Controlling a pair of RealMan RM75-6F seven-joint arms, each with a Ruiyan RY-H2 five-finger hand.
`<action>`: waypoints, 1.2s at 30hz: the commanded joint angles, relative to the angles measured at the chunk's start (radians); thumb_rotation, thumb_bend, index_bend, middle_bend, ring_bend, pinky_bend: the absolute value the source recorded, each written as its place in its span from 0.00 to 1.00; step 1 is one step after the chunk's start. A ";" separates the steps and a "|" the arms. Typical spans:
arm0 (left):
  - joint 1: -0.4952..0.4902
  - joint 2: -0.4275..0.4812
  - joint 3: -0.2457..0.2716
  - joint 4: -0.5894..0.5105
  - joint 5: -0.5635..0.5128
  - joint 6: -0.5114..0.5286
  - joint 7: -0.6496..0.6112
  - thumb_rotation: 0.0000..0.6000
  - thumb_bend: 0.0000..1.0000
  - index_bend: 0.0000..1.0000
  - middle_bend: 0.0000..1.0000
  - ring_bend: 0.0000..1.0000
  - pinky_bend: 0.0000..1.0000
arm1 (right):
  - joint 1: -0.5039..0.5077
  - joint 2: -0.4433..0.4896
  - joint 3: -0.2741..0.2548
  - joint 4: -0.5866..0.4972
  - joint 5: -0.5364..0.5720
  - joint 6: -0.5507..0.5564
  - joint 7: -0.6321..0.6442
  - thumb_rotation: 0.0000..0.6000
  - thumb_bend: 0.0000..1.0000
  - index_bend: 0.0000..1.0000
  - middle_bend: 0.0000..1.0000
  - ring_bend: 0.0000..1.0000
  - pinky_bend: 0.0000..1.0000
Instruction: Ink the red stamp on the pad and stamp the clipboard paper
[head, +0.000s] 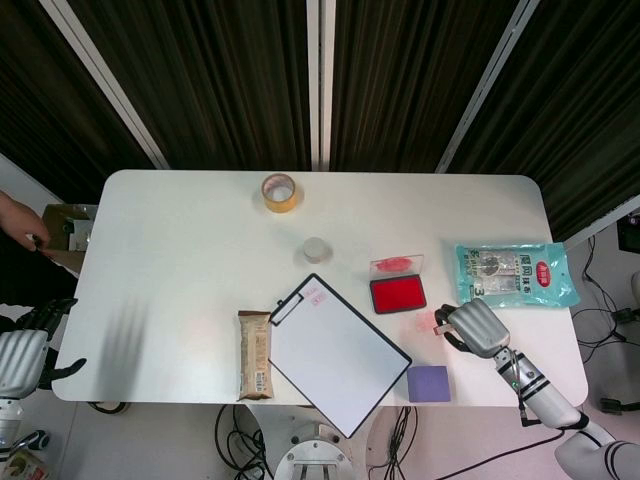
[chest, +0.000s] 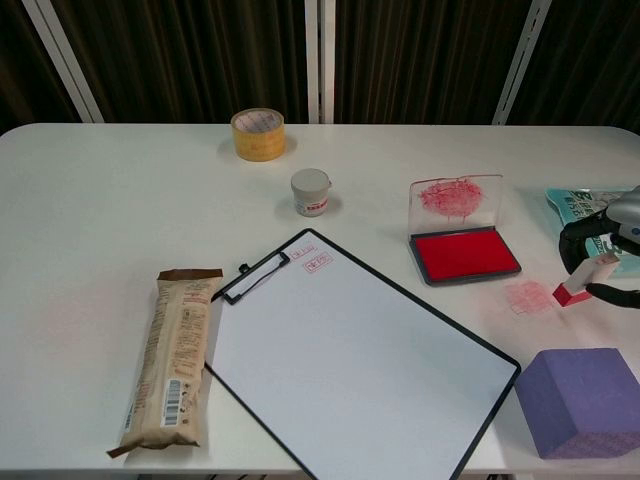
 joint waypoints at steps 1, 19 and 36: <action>0.000 0.001 -0.001 0.003 -0.002 0.000 -0.005 1.00 0.00 0.14 0.16 0.13 0.25 | 0.009 -0.027 0.013 0.026 -0.002 -0.023 -0.005 1.00 0.43 1.00 0.93 0.93 1.00; -0.001 -0.004 -0.004 0.017 0.002 0.011 -0.010 1.00 0.00 0.14 0.16 0.13 0.25 | 0.021 -0.110 0.045 0.117 0.002 -0.090 0.021 1.00 0.41 1.00 0.93 0.93 1.00; -0.002 -0.005 -0.002 0.019 0.000 0.006 -0.013 1.00 0.00 0.14 0.16 0.13 0.25 | 0.026 -0.102 0.029 0.133 -0.026 -0.104 0.075 1.00 0.21 0.63 0.62 0.90 1.00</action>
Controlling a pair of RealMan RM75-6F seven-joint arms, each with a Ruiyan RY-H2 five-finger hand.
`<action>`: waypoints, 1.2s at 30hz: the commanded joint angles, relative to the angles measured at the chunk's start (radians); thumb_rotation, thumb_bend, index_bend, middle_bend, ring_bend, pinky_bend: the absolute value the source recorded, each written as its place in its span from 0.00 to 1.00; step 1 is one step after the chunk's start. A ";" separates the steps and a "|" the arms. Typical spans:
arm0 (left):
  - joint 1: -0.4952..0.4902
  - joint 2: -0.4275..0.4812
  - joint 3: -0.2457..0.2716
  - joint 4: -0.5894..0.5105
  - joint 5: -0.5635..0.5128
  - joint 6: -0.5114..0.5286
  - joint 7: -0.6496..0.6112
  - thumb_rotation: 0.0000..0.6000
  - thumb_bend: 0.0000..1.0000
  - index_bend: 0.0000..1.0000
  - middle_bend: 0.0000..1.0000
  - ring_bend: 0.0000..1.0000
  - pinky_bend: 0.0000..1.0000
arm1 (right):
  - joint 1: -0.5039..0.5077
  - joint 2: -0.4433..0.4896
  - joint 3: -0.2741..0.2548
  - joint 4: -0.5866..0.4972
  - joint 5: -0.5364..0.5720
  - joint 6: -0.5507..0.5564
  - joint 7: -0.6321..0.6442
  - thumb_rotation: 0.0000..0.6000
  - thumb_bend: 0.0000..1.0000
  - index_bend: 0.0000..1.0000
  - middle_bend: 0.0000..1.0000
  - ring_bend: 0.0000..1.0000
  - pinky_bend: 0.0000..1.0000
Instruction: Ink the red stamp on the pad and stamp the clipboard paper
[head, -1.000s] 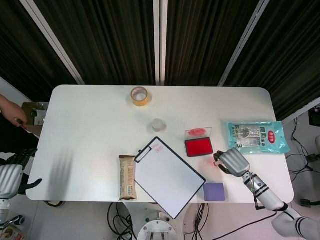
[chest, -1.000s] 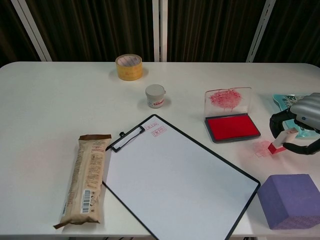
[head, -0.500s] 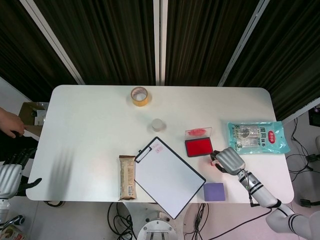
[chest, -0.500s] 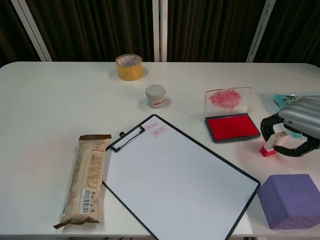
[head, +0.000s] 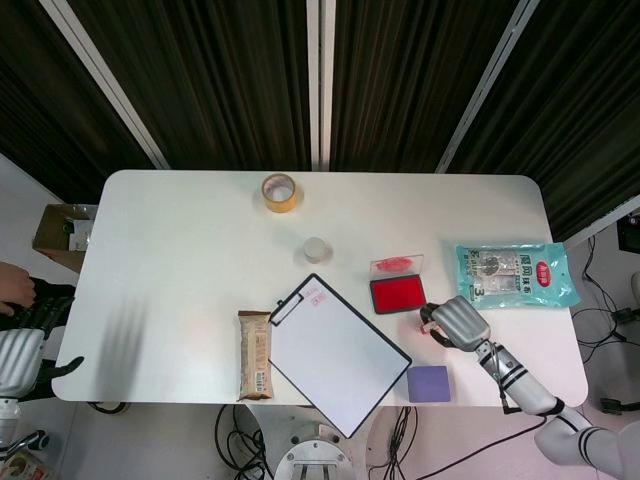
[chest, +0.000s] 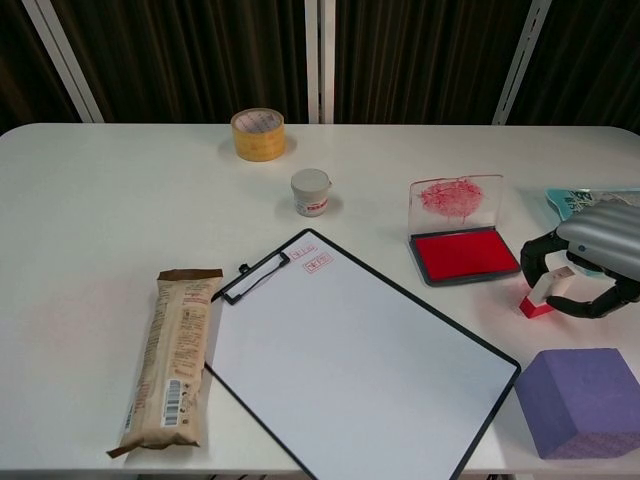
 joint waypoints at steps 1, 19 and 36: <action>0.000 0.000 0.000 0.001 0.000 -0.001 0.001 1.00 0.00 0.14 0.16 0.13 0.25 | 0.001 0.002 -0.001 -0.002 -0.001 -0.004 0.000 1.00 0.20 0.61 0.60 0.90 1.00; -0.001 -0.001 0.001 0.000 -0.001 -0.003 0.001 1.00 0.00 0.14 0.16 0.13 0.25 | -0.008 0.019 0.005 -0.026 -0.005 0.008 -0.019 1.00 0.19 0.30 0.39 0.89 1.00; -0.001 0.013 -0.006 -0.035 0.007 0.017 0.018 1.00 0.00 0.14 0.16 0.13 0.25 | -0.253 0.399 -0.001 -0.435 -0.030 0.487 -0.109 1.00 0.06 0.10 0.33 0.62 0.90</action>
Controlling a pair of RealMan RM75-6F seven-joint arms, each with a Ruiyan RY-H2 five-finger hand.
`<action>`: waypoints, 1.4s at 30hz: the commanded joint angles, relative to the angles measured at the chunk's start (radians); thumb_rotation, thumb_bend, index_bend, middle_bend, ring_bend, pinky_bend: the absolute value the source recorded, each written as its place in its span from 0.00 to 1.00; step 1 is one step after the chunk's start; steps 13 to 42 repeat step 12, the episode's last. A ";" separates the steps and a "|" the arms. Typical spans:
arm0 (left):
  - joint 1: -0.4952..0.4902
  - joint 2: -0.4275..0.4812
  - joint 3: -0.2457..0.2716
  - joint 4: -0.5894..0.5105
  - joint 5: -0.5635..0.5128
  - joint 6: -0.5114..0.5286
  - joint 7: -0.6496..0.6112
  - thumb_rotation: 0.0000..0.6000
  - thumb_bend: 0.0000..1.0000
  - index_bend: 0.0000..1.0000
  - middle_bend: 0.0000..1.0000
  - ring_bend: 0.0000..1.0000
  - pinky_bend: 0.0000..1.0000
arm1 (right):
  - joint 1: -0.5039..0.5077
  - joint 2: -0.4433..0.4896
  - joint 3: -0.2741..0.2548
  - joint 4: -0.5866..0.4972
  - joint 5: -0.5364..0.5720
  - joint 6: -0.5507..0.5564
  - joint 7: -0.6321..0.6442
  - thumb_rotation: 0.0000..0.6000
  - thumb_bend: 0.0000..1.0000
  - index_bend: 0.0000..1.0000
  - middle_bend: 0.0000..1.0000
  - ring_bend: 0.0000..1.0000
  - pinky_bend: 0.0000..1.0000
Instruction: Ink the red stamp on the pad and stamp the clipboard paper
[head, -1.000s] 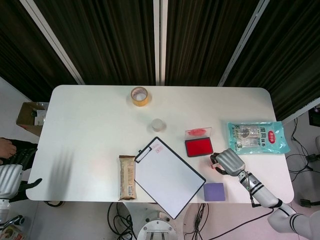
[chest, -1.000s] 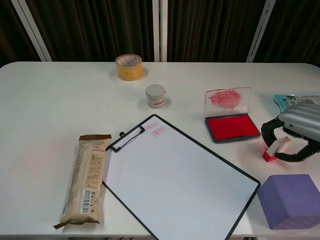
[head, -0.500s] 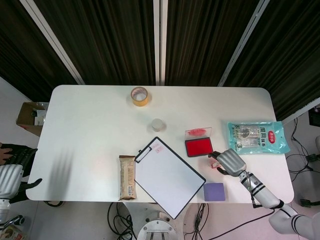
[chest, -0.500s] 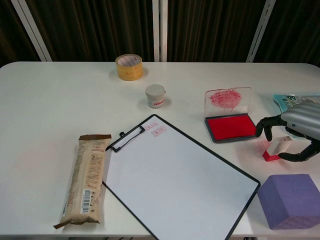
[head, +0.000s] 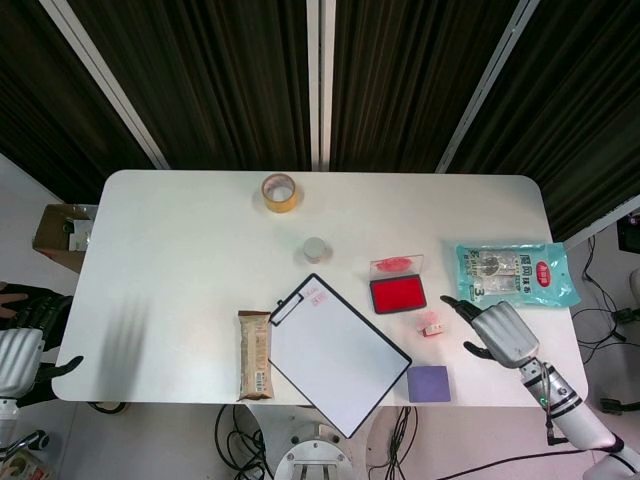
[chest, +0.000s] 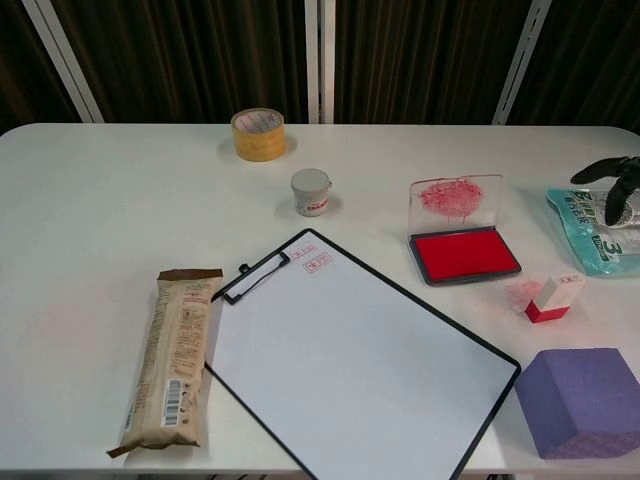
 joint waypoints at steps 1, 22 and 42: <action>-0.004 0.002 -0.003 -0.011 0.006 0.004 0.009 1.00 0.00 0.14 0.16 0.13 0.25 | -0.141 0.117 0.012 -0.107 0.024 0.211 0.005 1.00 0.07 0.06 0.28 0.46 0.76; -0.010 0.031 -0.020 -0.059 0.009 0.028 0.046 1.00 0.00 0.14 0.16 0.13 0.25 | -0.216 0.139 0.046 -0.158 0.264 0.045 0.024 1.00 0.18 0.00 0.00 0.00 0.00; -0.010 0.031 -0.020 -0.059 0.009 0.028 0.046 1.00 0.00 0.14 0.16 0.13 0.25 | -0.216 0.139 0.046 -0.158 0.264 0.045 0.024 1.00 0.18 0.00 0.00 0.00 0.00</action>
